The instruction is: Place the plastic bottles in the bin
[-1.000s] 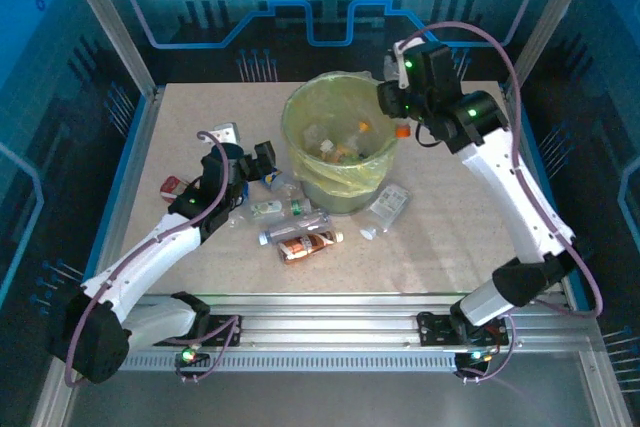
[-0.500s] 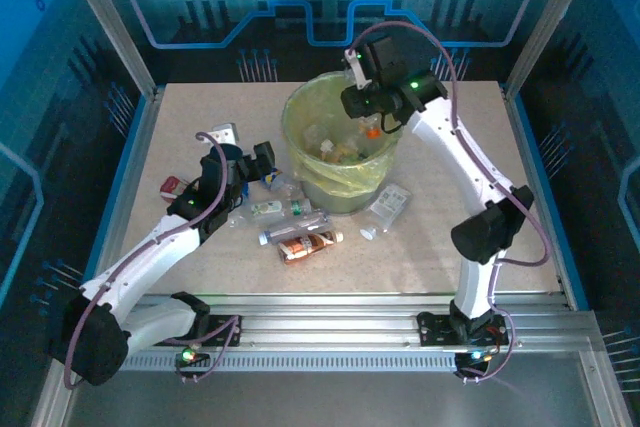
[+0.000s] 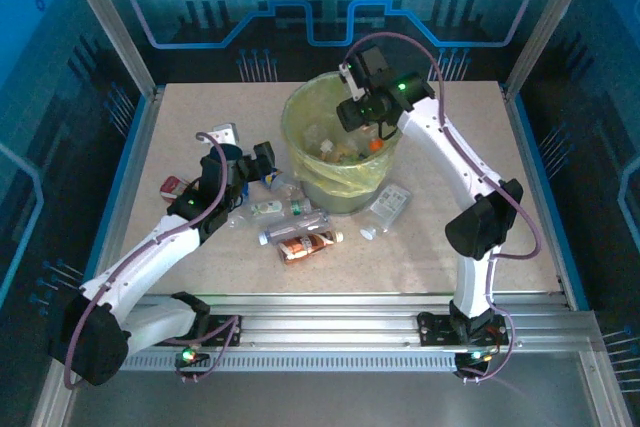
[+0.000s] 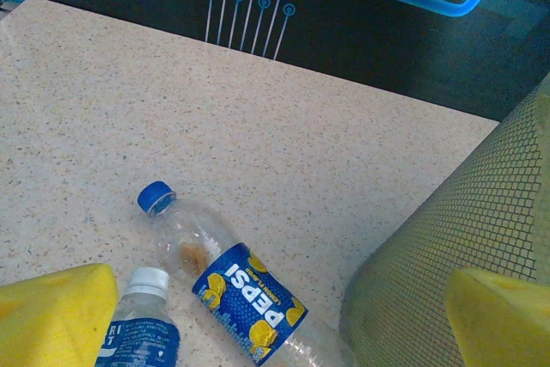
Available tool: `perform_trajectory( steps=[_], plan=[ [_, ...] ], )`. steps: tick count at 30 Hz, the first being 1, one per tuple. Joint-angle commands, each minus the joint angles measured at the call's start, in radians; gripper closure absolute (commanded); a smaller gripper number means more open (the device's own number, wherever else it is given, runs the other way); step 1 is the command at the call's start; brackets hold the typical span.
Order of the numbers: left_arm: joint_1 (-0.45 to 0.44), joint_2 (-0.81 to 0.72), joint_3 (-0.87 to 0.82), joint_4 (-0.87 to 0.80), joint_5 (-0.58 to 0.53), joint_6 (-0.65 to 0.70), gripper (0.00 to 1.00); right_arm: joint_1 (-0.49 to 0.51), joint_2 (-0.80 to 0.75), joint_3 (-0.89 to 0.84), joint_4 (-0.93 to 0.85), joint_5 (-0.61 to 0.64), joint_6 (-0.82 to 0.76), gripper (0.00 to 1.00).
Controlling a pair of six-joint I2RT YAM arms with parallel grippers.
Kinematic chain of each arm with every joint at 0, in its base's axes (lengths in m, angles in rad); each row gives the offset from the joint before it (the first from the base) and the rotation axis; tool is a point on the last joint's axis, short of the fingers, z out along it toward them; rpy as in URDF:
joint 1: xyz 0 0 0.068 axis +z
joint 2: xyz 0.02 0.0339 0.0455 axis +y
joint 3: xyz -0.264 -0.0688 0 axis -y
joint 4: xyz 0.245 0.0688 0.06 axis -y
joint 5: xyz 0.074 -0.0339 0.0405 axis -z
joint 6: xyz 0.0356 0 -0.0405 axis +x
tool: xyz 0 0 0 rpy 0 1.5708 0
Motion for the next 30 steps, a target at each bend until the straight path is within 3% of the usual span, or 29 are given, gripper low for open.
perform_trajectory(
  steps=[1,21,30],
  plan=[
    [0.007,-0.02,-0.003,-0.002,-0.018,-0.01,0.01,0.017,0.008,-0.001,-0.019,0.035,0.001,0.27],
    [0.006,-0.016,0.004,-0.002,-0.018,-0.006,0.01,0.018,-0.074,0.023,-0.014,0.036,0.04,0.0],
    [0.008,-0.015,0.002,-0.003,-0.018,-0.01,0.01,0.02,-0.205,-0.046,0.023,0.053,0.09,0.0]
  ],
)
